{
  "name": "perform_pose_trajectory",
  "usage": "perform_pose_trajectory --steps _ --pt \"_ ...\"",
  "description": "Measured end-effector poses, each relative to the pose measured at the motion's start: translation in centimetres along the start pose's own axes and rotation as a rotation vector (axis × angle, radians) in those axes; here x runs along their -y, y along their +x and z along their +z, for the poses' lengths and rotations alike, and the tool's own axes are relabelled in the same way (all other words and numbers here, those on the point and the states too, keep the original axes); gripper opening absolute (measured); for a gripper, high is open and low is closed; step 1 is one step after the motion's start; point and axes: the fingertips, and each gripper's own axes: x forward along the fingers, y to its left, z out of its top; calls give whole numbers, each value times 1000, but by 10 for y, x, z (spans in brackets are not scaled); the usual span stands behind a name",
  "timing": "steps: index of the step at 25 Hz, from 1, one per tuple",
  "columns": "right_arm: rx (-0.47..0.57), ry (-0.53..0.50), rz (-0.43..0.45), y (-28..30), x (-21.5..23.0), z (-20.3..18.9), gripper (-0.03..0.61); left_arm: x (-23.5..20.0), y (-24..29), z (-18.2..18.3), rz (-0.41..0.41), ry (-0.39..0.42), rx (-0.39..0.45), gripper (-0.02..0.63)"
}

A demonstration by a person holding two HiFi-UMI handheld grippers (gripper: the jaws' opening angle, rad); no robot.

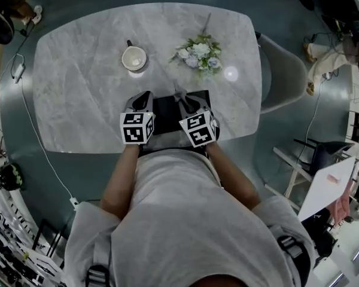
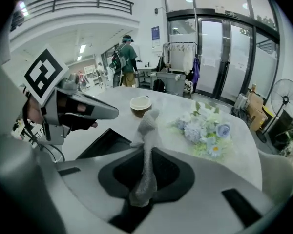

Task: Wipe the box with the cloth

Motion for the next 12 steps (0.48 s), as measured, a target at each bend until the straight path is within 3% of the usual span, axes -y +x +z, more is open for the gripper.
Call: perform_pose_trajectory --steps 12 --pt "-41 -206 160 40 -89 33 60 -78 -51 -26 128 -113 25 25"
